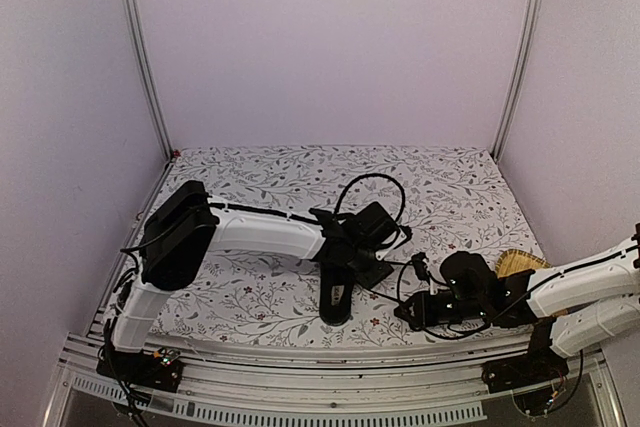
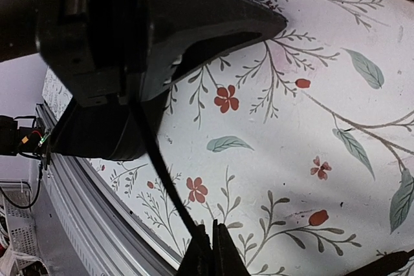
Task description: Tie the shoes
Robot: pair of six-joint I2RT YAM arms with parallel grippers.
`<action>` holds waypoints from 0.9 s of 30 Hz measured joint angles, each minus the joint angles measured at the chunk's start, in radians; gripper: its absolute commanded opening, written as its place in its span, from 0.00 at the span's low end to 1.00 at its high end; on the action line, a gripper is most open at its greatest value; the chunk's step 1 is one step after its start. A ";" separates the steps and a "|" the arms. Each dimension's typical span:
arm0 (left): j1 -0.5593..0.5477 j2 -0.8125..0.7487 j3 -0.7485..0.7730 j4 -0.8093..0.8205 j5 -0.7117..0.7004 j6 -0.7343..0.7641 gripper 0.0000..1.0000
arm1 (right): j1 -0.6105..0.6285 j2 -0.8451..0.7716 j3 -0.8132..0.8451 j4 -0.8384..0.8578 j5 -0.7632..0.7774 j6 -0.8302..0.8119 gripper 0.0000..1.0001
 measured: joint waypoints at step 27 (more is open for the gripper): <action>0.080 0.105 0.082 0.109 0.224 0.153 0.54 | 0.003 0.045 -0.008 0.048 -0.050 0.008 0.02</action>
